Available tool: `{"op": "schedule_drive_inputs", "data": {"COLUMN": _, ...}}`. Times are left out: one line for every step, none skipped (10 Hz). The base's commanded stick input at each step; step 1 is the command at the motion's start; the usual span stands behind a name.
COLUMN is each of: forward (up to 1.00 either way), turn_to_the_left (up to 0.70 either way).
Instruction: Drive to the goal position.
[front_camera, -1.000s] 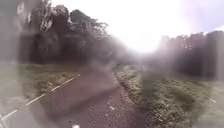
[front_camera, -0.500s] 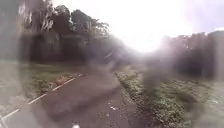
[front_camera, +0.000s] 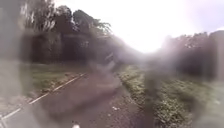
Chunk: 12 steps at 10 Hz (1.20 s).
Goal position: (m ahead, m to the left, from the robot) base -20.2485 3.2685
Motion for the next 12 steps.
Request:
{"op": "schedule_drive_inputs", "data": {"forward": 0.06, "turn_to_the_left": 0.24}}
{"op": "schedule_drive_inputs", "data": {"forward": 0.06, "turn_to_the_left": 0.18}}
{"op": "schedule_drive_inputs", "data": {"forward": 0.05, "turn_to_the_left": 0.11}}
{"op": "schedule_drive_inputs", "data": {"forward": 0.0, "turn_to_the_left": 0.0}}
{"op": "schedule_drive_inputs", "data": {"forward": -0.07, "turn_to_the_left": 0.0}}
{"op": "schedule_drive_inputs", "data": {"forward": -0.7, "turn_to_the_left": -0.13}}
{"op": "schedule_drive_inputs", "data": {"forward": -0.7, "turn_to_the_left": -0.13}}
{"op": "schedule_drive_inputs", "data": {"forward": -0.7, "turn_to_the_left": -0.13}}
{"op": "schedule_drive_inputs", "data": {"forward": -0.7, "turn_to_the_left": -0.14}}
{"op": "schedule_drive_inputs", "data": {"forward": -0.7, "turn_to_the_left": -0.14}}
{"op": "schedule_drive_inputs", "data": {"forward": -0.7, "turn_to_the_left": -0.14}}
{"op": "schedule_drive_inputs", "data": {"forward": -0.7, "turn_to_the_left": -0.14}}
